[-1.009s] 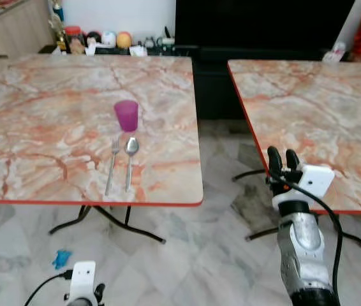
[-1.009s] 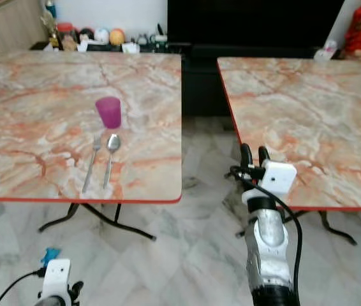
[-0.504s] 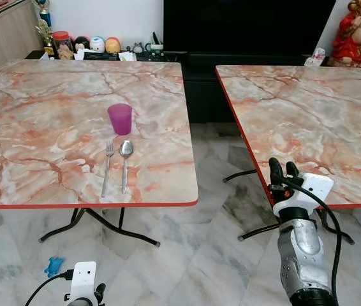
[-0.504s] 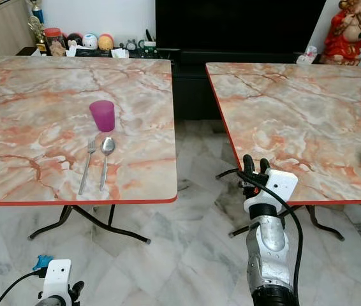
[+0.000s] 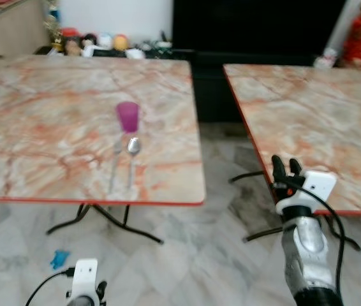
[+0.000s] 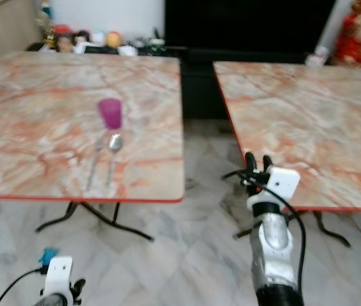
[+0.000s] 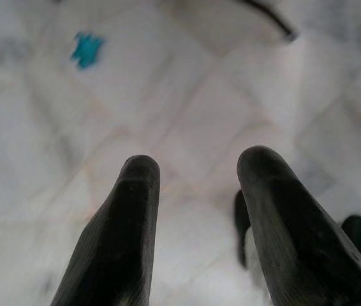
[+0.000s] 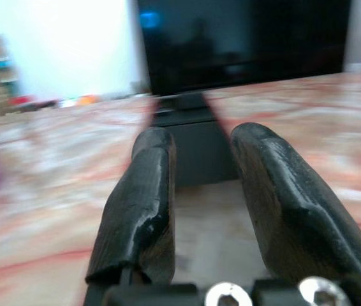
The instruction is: Setting the table
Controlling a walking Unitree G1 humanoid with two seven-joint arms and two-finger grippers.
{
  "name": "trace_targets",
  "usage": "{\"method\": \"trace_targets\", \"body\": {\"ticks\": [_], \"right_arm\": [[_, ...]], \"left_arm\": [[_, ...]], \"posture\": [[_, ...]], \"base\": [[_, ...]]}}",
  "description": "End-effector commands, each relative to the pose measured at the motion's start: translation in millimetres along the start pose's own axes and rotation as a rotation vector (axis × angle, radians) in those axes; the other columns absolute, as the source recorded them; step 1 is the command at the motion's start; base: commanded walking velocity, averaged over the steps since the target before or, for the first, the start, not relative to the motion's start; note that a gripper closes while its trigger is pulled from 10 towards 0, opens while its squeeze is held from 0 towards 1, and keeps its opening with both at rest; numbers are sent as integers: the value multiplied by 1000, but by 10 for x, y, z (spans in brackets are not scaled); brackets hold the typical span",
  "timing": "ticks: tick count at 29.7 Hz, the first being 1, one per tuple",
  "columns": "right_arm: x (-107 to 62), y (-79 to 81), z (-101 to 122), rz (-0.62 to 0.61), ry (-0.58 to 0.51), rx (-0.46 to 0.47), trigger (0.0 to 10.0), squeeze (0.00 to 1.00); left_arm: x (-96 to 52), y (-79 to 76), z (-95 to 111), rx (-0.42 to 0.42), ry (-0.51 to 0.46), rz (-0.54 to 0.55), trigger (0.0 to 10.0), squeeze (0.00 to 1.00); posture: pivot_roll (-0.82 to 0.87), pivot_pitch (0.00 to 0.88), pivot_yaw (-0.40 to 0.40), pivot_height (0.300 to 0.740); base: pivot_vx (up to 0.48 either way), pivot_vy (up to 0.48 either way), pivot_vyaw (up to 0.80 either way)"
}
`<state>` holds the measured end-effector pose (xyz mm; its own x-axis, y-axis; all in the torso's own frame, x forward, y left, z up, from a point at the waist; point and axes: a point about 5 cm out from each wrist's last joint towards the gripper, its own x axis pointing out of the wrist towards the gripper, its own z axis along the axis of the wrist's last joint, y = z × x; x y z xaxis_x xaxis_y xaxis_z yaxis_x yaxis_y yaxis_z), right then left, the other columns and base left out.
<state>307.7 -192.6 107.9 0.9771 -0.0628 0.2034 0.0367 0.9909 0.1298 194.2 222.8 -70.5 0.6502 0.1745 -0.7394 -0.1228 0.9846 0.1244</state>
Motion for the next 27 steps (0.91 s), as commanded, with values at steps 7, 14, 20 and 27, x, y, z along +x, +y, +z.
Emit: {"method": "trace_targets", "body": {"ticks": [7, 14, 20, 27], "right_arm": [[24, -9, 72, -7, -33, 6, 10000, 0], [18, 0, 54, -6, -23, 3, 10000, 0], [28, 19, 61, -1, -23, 2, 10000, 0], [46, 40, 69, 5, -24, 3, 10000, 0]], "left_arm": [[6, -7, 20, 5, -2, -1, 10000, 0], [7, 4, 25, 0, -3, 4, 10000, 0], [8, 2, 27, -1, -2, 4, 10000, 0], [8, -4, 28, -4, -2, 4, 10000, 0]], "posture": [[33, 0, -32, 740], [40, 0, -32, 740], [35, 0, -30, 740], [38, 0, -32, 740]], "base": [[0, 322, 0], [0, 322, 0], [0, 324, 0], [0, 323, 0]]}}
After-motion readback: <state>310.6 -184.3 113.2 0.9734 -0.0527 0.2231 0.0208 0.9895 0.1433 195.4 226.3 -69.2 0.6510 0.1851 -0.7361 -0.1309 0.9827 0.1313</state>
